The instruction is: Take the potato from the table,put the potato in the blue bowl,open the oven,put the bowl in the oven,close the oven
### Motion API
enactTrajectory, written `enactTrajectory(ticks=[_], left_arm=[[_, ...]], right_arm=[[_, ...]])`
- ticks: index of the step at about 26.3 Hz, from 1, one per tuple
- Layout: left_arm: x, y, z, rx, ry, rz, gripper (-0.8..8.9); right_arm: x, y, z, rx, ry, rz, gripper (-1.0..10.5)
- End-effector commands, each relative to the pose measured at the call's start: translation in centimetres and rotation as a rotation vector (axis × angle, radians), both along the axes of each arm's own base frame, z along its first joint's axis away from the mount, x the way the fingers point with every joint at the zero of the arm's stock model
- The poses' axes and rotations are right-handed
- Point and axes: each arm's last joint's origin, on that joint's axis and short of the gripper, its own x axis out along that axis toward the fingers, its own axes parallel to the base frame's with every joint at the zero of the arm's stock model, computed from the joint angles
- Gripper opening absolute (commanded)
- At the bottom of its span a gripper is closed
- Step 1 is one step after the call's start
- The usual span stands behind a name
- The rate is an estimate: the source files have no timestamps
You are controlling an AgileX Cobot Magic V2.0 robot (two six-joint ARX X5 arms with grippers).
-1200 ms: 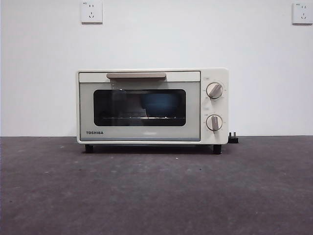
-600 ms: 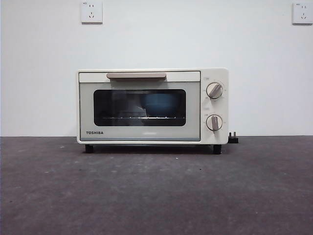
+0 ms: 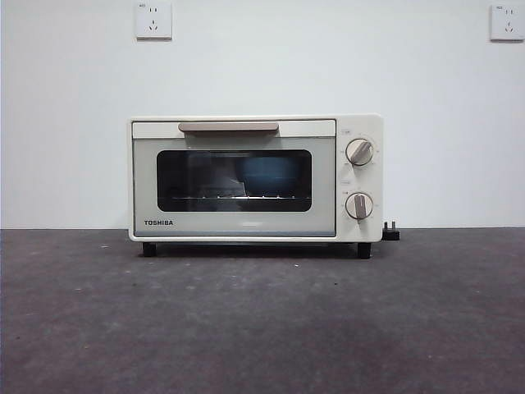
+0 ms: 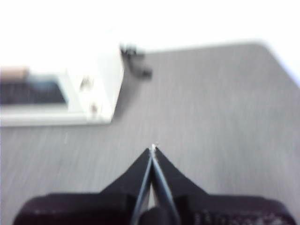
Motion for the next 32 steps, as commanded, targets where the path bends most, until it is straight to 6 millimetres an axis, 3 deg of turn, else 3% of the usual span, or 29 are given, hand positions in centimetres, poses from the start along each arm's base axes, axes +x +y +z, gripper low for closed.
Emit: enactTrajectory(ticks=[1,4,13,25,32], left_arm=[[0.1,0.0,-0.3,-0.008,0.001,0.003,-0.04],[0.1,0.0,-0.3,-0.008,0.003,0.003,-0.04],[0.1,0.0,-0.3,-0.008,0.007,0.003,-0.04],[0.1,0.0,-0.3,-0.008,0.007,0.003,-0.04],[0.1,0.0,-0.4,-0.008,0.012,0.003,-0.04]], right_arm=[[1.1,0.5,-2.2,-0.118,-0.091,0.044,0.0],[3.1,1.2,-6.0,-0.137,-0.206,0.102,0.0],[6.3,1.1,-12.9,-0.088,-0.392,0.183,0.0],[6.8,0.3,-19.0,-0.075,-0.27,0.098,0.0],[6.7,0.2,-20.3,-0.079,-0.131,0.075,0.0]])
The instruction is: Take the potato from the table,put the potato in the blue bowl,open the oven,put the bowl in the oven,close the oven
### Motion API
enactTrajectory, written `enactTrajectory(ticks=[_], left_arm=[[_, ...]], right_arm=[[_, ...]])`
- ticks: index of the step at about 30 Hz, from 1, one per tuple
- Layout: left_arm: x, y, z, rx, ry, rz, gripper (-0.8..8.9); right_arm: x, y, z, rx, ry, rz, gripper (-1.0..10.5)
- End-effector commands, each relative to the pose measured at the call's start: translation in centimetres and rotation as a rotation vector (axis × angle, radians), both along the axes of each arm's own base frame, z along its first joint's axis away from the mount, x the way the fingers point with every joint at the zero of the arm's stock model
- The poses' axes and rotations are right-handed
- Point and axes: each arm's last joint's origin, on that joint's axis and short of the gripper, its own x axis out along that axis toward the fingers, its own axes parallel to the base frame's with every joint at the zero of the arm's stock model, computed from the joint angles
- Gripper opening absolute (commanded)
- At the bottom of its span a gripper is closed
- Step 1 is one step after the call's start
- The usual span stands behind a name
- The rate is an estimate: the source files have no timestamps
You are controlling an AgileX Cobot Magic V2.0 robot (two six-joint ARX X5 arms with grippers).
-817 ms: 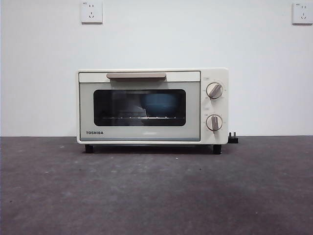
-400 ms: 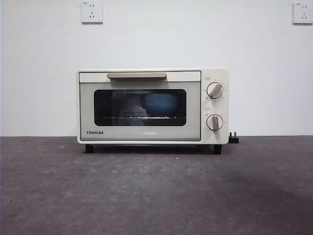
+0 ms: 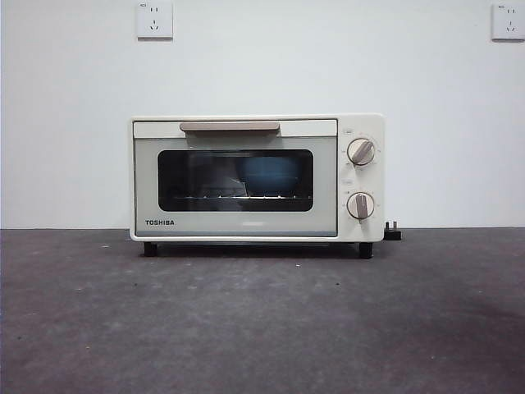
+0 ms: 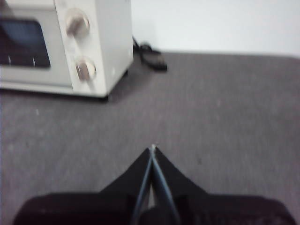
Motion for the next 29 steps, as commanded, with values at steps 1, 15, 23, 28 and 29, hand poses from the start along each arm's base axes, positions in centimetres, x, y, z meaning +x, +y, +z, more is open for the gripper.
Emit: enactTrajectory(ticks=[1,15,23,28,29], left_arm=[[0.07,0.04,-0.35,-0.005,0.01,0.002,-0.04],[0.09,0.04,-0.4,-0.005,0.016,0.002,-0.04],[0.09,0.04,-0.4,-0.005,0.016,0.002,-0.04],[0.09,0.04,-0.4,-0.005,0.016,0.002,-0.04],[0.09,0.04,-0.4,-0.005,0.016,0.002,-0.04]], right_arm=[[0.02,-0.09,-0.26,0.004,0.008,-0.019,0.0],[0.02,-0.15,-0.25,0.001,0.006,-0.04,0.0],[0.02,-0.15,-0.25,0.001,0.006,-0.04,0.0],[0.03,-0.15,-0.26,0.001,0.007,-0.04,0.0],[0.03,-0.15,-0.26,0.001,0.007,-0.04,0.0]])
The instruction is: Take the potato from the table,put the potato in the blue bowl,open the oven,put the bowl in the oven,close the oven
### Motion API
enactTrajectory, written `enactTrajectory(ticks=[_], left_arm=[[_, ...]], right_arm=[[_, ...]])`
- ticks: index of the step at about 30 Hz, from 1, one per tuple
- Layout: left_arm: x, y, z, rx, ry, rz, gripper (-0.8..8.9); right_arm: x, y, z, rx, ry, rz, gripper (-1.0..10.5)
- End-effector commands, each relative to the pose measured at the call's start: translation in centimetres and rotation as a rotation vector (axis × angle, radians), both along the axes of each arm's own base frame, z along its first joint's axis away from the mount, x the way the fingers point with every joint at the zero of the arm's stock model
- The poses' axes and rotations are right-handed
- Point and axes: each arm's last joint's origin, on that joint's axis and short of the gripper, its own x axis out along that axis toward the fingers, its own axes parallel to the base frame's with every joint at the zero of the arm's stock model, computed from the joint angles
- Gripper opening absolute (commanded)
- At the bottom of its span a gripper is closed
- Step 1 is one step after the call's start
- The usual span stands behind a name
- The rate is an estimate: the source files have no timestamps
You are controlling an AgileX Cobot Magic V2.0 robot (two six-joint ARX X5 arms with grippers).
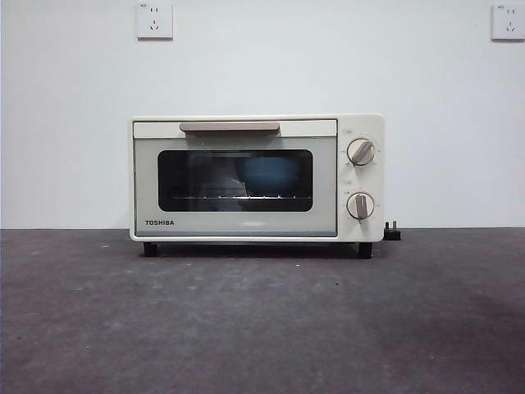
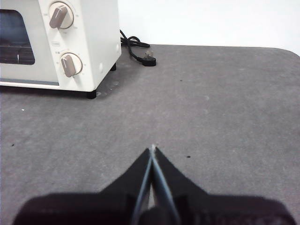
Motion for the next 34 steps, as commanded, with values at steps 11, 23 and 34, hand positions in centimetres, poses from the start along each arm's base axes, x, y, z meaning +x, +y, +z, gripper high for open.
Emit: enactTrajectory(ticks=[11,23,34], left_arm=[[0.05,0.03,-0.33,-0.005,0.007,0.002,-0.04],[0.05,0.03,-0.33,-0.005,0.007,0.002,-0.04],[0.05,0.03,-0.33,-0.005,0.007,0.002,-0.04]], right_arm=[[0.04,-0.04,-0.2,0.005,0.001,-0.014,0.0],[0.04,-0.05,-0.21,0.005,0.002,-0.014,0.0],[0.04,-0.05,-0.21,0.005,0.002,-0.015,0.0]])
